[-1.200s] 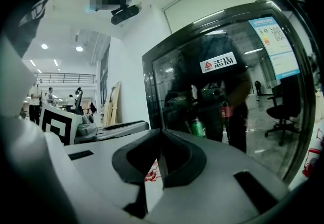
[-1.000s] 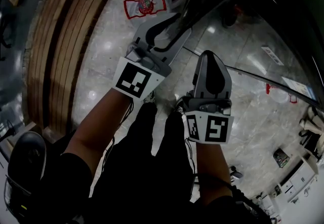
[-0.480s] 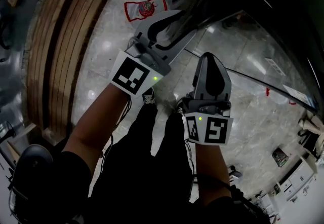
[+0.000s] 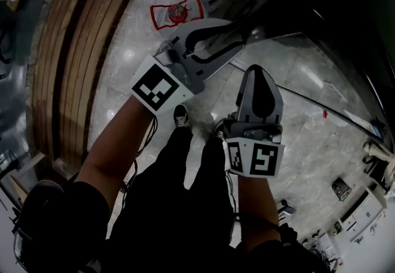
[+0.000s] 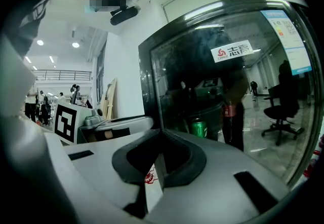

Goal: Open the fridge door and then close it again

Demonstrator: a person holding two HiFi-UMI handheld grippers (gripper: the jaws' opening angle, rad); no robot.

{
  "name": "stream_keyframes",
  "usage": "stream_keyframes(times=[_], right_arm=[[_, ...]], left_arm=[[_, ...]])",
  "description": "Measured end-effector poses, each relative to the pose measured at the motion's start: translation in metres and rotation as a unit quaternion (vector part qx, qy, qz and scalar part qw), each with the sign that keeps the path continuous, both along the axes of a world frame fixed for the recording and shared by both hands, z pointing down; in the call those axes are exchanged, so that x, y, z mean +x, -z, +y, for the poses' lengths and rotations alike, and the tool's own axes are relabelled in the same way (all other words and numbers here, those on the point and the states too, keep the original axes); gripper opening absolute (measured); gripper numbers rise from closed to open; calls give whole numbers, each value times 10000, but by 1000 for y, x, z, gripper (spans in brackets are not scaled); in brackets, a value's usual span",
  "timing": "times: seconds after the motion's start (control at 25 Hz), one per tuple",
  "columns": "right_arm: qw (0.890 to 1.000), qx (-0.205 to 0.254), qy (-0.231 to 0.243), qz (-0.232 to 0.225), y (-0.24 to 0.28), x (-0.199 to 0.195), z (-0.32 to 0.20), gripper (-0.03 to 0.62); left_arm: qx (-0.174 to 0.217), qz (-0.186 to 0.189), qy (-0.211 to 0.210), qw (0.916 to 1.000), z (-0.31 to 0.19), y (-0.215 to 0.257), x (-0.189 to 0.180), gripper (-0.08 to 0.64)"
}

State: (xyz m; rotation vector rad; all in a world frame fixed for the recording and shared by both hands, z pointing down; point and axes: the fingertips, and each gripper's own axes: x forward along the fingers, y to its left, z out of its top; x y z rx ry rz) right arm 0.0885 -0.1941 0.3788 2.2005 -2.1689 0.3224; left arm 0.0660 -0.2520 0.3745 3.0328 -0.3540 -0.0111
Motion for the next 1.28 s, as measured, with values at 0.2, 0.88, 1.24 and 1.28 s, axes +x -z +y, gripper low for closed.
stream_keyframes(times=[0.2,0.88,1.24,1.28], right_arm=[[10000,-19,-52,-47,-3,-1,4,17],[9999,21,-44,-125,-4,1,28,17],[9999,-11,27,-143,-6,-9,63,17],[9999,0,50,-138,-4,-11,66,17]], left_arm=[[-18,-1,-85,10000,0,0,1,117],[39,169,73,9998,23,3,-16,95],[87,-26,374,9993,70,2,-41,92],[93,-43,423,9991,75,3,-43,91]])
